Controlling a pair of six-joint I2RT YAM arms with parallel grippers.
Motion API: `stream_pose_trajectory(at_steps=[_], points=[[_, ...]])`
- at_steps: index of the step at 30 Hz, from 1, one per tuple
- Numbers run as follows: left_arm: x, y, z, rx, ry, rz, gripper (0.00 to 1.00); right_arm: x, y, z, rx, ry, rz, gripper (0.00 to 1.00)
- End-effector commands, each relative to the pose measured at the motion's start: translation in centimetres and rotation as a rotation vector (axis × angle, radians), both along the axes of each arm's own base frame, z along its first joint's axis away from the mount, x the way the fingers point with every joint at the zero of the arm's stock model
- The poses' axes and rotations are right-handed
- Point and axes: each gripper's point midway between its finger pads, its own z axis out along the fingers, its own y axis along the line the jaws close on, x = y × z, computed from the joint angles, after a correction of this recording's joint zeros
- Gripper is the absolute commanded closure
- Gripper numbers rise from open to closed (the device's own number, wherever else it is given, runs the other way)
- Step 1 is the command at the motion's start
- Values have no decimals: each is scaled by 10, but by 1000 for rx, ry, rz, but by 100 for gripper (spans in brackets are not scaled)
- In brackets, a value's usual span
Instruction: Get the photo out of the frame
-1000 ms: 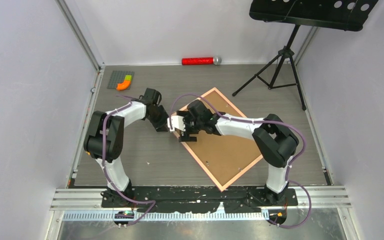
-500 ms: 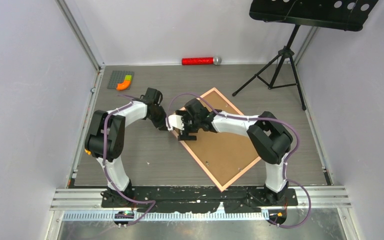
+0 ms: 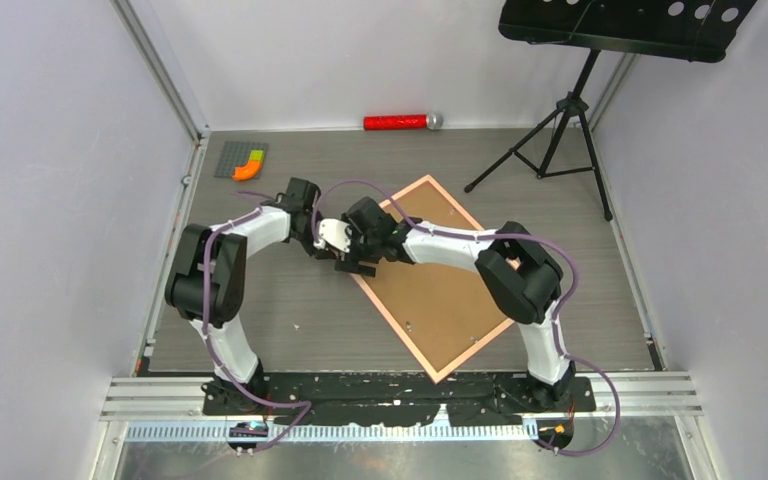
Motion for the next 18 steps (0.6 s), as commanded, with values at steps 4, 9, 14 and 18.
stream_pose_trajectory(at_steps=[4,9,14,18], points=[[-62,14,-41,84,187,-60,81,76,-20,32,160,-203,-535,15],[-70,14,-45,78,202,-59,84,88,-31,49,296,-166,-771,15],[-71,15,-43,76,195,-54,85,77,-39,57,368,-127,-795,14],[-73,16,-41,73,184,-56,84,64,-39,84,514,-96,-741,14]])
